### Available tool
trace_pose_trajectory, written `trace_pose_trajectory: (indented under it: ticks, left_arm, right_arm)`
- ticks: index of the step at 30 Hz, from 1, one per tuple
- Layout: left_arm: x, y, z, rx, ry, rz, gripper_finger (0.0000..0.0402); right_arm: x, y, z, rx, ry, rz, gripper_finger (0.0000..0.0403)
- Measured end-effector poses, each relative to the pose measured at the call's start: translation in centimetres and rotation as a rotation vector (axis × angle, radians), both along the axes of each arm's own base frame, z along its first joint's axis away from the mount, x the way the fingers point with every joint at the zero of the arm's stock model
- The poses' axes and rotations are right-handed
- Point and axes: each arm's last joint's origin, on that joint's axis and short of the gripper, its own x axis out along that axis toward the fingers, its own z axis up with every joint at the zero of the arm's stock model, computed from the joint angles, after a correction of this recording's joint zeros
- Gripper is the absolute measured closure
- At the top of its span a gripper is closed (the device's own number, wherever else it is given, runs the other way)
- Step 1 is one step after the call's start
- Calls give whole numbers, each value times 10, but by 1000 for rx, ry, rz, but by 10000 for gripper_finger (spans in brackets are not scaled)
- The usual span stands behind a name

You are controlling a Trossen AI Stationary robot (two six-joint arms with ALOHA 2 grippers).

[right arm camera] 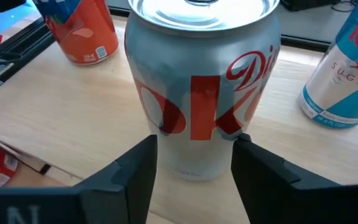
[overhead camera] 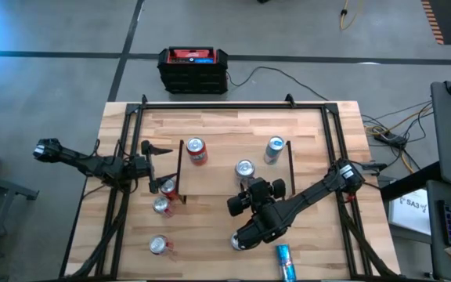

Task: Place canned beverage on shelf
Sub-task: Put the right silver red soda can on the shelf

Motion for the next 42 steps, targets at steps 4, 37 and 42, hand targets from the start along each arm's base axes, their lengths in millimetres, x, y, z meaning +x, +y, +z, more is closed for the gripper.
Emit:
trace_pose_trajectory:
  ticks: [4,37,42]
  left_arm:
    - [0,0,0,0,0,0,2]
    - [0,0,0,0,-1,0,2]
    - [0,0,0,0,-1,0,2]
  right_arm:
    - [0,0,0,5,3,2,177]
    - [23,-8,-37,-188,-89,-72,23]
    - [25,-14,-38,-178,-112,-101,23]
